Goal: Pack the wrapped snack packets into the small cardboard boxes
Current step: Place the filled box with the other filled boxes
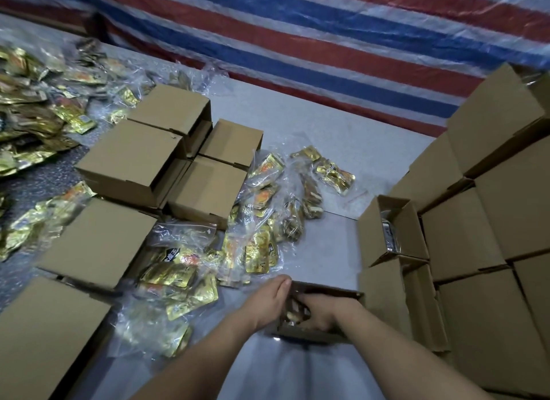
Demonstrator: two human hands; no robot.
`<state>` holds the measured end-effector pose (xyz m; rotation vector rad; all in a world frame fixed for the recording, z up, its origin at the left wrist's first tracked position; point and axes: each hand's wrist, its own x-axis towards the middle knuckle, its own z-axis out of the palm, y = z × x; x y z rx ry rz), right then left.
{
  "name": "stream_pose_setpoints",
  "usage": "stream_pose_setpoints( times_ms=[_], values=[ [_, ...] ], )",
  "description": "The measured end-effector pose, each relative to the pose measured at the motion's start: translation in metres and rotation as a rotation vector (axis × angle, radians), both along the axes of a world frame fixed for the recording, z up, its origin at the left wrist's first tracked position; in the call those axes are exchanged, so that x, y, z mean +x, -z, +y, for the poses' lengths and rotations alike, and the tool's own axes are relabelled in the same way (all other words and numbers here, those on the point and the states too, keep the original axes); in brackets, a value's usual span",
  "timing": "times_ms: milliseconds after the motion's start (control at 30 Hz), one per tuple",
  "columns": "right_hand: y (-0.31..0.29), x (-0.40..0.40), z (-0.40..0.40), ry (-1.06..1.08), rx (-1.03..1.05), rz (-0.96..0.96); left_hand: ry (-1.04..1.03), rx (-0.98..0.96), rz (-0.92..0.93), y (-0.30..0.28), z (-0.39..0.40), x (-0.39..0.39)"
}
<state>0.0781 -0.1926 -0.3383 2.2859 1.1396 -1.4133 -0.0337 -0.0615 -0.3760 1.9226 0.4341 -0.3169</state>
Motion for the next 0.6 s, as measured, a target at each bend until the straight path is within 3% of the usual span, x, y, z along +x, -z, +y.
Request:
stream_pose_setpoints(
  times_ms=[233, 433, 600],
  values=[
    [0.001, -0.006, -0.020, 0.223, 0.152, -0.098, 0.026, 0.025, 0.010, 0.003, 0.000, 0.006],
    [0.024, -0.022, -0.015, 0.402, -0.071, 0.176, 0.030, 0.056, 0.017, 0.008, -0.003, 0.005],
    [0.029, -0.027, -0.016, 0.492, -0.049, 0.177, 0.027, 0.054, 0.005, 0.010, -0.005, 0.002]
  ],
)
